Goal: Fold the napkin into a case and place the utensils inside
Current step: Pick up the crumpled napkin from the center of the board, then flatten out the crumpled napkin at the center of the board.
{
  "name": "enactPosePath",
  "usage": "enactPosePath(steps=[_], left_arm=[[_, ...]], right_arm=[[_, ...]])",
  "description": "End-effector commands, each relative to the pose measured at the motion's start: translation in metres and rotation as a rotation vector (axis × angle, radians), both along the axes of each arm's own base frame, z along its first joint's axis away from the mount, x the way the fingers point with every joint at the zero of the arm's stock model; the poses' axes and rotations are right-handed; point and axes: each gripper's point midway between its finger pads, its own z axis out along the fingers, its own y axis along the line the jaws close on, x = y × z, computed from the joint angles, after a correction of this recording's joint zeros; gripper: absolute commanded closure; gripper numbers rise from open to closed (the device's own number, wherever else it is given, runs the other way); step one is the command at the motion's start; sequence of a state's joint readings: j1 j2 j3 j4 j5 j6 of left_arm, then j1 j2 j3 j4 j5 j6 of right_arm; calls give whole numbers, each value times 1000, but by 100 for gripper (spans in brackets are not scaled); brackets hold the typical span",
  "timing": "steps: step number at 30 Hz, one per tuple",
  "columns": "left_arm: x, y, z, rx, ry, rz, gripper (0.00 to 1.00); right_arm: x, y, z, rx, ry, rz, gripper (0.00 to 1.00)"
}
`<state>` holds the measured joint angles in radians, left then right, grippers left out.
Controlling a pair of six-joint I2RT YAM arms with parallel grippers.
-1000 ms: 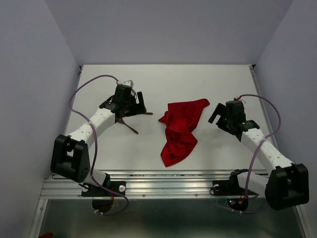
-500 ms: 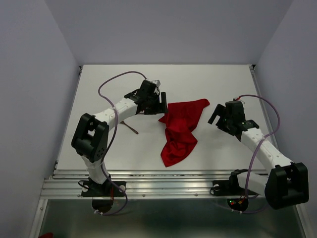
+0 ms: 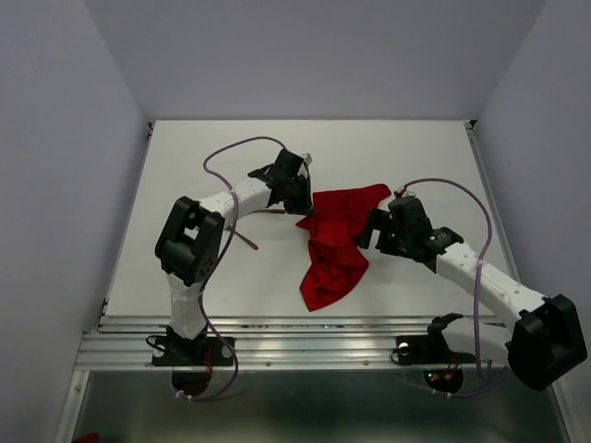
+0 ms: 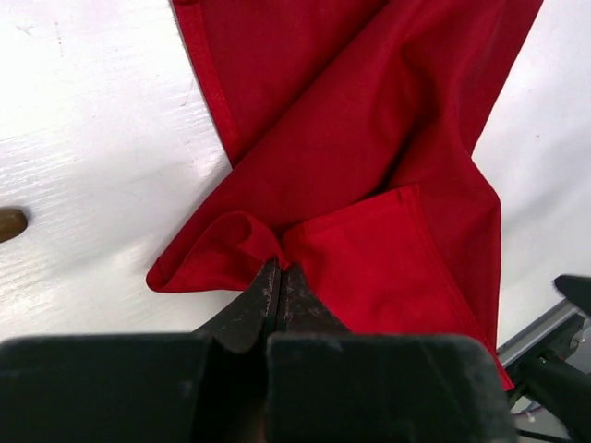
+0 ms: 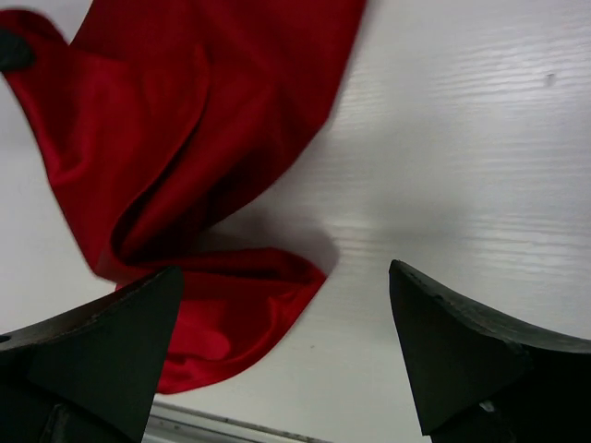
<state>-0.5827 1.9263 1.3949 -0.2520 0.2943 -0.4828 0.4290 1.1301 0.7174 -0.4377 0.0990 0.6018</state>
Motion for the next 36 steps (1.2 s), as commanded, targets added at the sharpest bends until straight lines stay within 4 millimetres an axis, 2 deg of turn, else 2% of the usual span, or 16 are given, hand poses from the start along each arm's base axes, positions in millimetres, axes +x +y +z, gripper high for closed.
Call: enactPosePath(steps=[1,11,13,15,17,19,21,23,26,28,29,30,31,32,34,36], left_arm=[[10,-16,34,-69,-65,-40,100],[21,-22,85,-119,-152,-57,100],[25,-23,96,-134,-168,-53,100],[28,-26,105,-144,-180,-55,100],[32,-27,116,-156,-199,-56,100],[34,-28,123,-160,-210,-57,100],[42,-26,134,-156,-238,-50,100],[51,-26,143,-156,-259,-32,100],[74,-32,182,-212,-337,-17,100],[95,-35,219,-245,-419,-7,100],[103,-34,258,-284,-492,1,100],[108,-37,273,-302,-528,-1,100],[118,-36,274,-300,-533,7,100],[121,-33,302,-336,-587,16,100],[126,-28,328,-380,-656,23,100],[123,-21,351,-420,-730,25,100]], right_arm=[[-2,35,13,46,-65,124,4],[-6,67,-24,25,-5,256,10],[-6,70,-31,31,9,259,24],[-4,70,-31,41,1,240,47],[4,62,-24,20,-35,181,74],[13,53,-13,-4,-85,120,88],[29,33,5,-94,-156,34,98],[45,17,27,-194,-226,-15,99],[73,-18,55,-318,-271,-88,99],[103,-41,96,-346,-336,-166,99],[118,-50,129,-368,-398,-193,99],[119,-61,130,-397,-396,-208,99],[131,-66,166,-392,-463,-244,99],[135,-79,186,-444,-495,-279,99],[140,-91,237,-495,-582,-330,99],[139,-96,264,-517,-630,-348,99]])
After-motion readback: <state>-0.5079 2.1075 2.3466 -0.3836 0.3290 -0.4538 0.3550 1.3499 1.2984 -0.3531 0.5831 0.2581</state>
